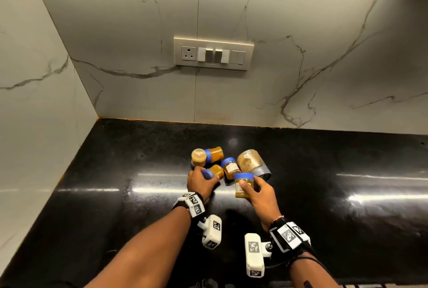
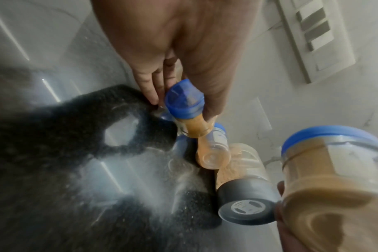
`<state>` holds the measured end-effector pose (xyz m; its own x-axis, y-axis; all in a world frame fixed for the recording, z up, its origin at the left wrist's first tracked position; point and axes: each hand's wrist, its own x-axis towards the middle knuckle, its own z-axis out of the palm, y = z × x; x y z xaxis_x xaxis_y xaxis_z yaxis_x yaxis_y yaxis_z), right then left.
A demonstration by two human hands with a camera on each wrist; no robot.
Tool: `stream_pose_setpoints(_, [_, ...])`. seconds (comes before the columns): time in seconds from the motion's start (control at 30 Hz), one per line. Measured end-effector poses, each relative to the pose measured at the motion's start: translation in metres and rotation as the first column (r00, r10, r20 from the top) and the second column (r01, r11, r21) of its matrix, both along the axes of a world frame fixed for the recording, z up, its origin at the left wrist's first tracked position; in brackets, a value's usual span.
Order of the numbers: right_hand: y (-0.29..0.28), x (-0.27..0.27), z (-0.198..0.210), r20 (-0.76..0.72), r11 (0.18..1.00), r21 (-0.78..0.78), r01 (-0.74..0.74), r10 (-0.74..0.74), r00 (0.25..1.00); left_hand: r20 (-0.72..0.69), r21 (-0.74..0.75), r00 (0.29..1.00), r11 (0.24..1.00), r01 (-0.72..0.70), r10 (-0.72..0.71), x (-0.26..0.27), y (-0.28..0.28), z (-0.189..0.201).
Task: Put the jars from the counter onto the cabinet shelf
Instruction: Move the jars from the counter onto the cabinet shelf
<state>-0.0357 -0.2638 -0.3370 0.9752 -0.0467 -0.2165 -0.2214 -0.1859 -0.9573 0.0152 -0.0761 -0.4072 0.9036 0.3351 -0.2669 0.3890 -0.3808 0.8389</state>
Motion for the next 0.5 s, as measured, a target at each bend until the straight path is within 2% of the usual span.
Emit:
stream_pose_setpoints(0.1, [-0.01,-0.004,0.011,0.014,0.997,0.049,-0.055,0.055,0.998,0.095,-0.09,0.994,0.995,-0.04,0.049,-0.021,0.007,0.023])
stream_pose_setpoints(0.27, [-0.03,-0.008,0.042,0.088,0.982,0.097,-0.165,0.156,0.984,0.284,-0.182,0.957,0.983,-0.007,0.06,-0.055,0.022,0.077])
stream_pose_setpoints(0.43, [-0.048,-0.005,0.091,0.218,0.959,0.092,-0.268,0.243,0.945,0.489,-0.251,0.868,0.967,0.05,0.082,-0.076,0.029,0.15])
stream_pose_setpoints(0.5, [-0.054,-0.005,0.116,0.276,0.951,0.081,-0.298,0.266,0.924,0.575,-0.253,0.813,0.965,0.072,0.09,-0.087,0.023,0.186])
